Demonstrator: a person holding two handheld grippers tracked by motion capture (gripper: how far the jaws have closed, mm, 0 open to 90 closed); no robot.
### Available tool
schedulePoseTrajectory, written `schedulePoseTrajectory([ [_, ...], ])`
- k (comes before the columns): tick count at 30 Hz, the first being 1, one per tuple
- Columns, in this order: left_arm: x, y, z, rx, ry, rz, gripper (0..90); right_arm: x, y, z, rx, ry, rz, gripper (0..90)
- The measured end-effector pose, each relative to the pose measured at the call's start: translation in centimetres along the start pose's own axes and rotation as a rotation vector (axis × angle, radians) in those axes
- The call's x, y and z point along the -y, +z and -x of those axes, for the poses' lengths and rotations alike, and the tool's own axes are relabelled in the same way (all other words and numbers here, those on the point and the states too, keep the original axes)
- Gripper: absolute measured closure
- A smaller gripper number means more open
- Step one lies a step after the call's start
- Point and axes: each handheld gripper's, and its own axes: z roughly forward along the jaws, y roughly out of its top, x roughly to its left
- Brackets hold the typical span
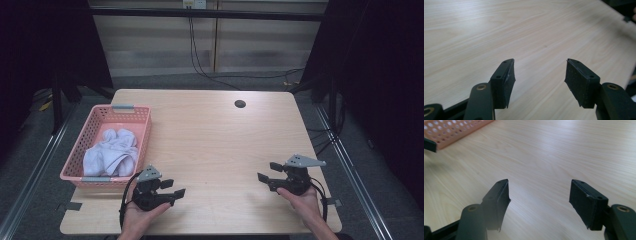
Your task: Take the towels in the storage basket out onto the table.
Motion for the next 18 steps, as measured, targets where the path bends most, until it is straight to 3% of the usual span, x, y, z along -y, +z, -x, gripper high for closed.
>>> schedulePoseTrajectory([
  [4, -0.2, 0.0, 0.0, 0.003, 0.01, -0.01, 40.3, 1.1, -0.7, 0.3, -0.005, 0.008, -0.027, 30.7],
  [5, -0.3, 0.0, -0.1, 0.003, -0.075, -0.009, 37.1, 1.4, -1.0, 0.4, 0.0, 0.011, -0.025, 30.7],
  [6, -0.5, 0.0, -0.1, 0.009, -0.076, -0.015, 34.0, 1.3, -1.1, 0.5, -0.008, 0.015, -0.017, 30.7],
  [7, -0.6, -0.1, 0.1, -0.011, -0.043, -0.016, 34.6, 1.3, -1.1, 0.5, -0.016, 0.022, -0.019, 30.7],
  [8, -0.6, -0.1, 0.1, -0.011, -0.043, -0.016, 35.5, 1.3, -1.1, 0.5, -0.016, 0.022, -0.019, 30.7],
  [9, -0.9, -0.5, 0.4, -0.036, -0.002, -0.015, 34.3, 1.2, -1.0, 0.5, -0.026, 0.026, -0.025, 30.2],
  [11, -1.0, -0.7, 0.4, -0.021, -0.013, -0.006, 34.2, 1.2, -1.1, 0.5, -0.022, 0.023, -0.025, 29.8],
  [13, -1.8, -1.9, 0.5, -0.022, 0.025, 0.02, 32.5, 1.1, -1.3, 0.6, -0.028, 0.036, -0.009, 29.7],
  [14, -1.8, -1.9, 0.5, -0.022, 0.025, 0.02, 32.4, 1.1, -1.3, 0.6, -0.028, 0.036, -0.009, 29.7],
  [15, -2.5, -3.0, 0.2, -0.044, 0.063, 0.039, 31.4, 1.0, -1.6, 0.6, -0.012, 0.025, 0.001, 28.3],
  [18, -3.0, -4.0, -0.4, -0.057, 0.059, 0.051, 28.4, 1.0, -1.7, 0.7, -0.009, 0.032, 0.007, 28.1],
])
